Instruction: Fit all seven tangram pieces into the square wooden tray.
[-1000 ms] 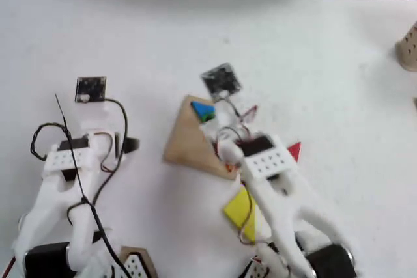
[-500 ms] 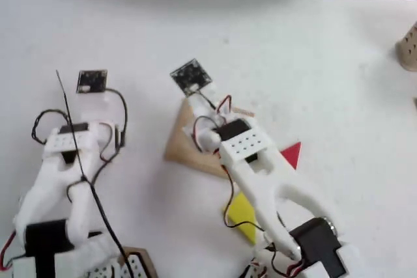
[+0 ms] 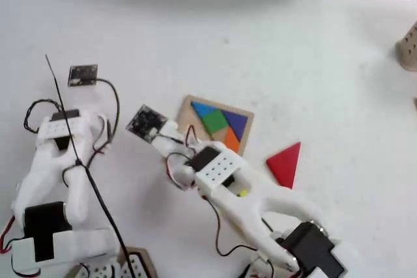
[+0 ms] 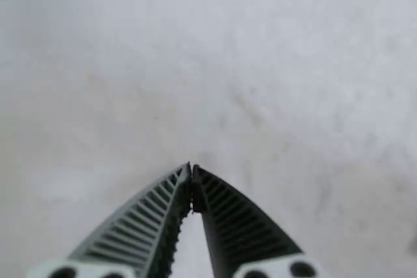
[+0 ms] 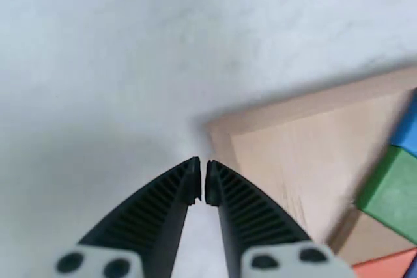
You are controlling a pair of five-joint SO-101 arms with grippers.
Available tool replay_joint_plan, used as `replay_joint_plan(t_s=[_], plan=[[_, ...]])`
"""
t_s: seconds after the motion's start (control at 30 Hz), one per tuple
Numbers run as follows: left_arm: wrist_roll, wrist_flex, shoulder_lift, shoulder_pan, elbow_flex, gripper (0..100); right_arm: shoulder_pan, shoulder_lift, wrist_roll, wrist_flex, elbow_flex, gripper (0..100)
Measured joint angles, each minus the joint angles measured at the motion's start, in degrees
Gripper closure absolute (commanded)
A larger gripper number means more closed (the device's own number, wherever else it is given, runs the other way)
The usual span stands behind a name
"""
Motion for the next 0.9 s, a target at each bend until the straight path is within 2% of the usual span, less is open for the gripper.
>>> replay_joint_plan(t_s=[0.13,0.3,0.47,0.77,0.9], plan=[[0.0,0.0,0.0,0.0,0.0,98,-0.3,5.1,1.8,-1.4,-0.8,98.1],[0.0,0.0,0.0,0.0,0.0,98,0.6,13.3,2.6,3.0,-9.0,98.1],[0.0,0.0,0.0,0.0,0.0,98,6.5,16.9,2.6,4.5,-14.5,98.1],[0.0,0.0,0.2,0.0,0.0,97,16.8,17.1,2.9,1.7,-14.9,98.1],[0.0,0.0,0.2,0.0,0.0,97,18.0,12.7,2.9,9.9,-15.1,98.1]])
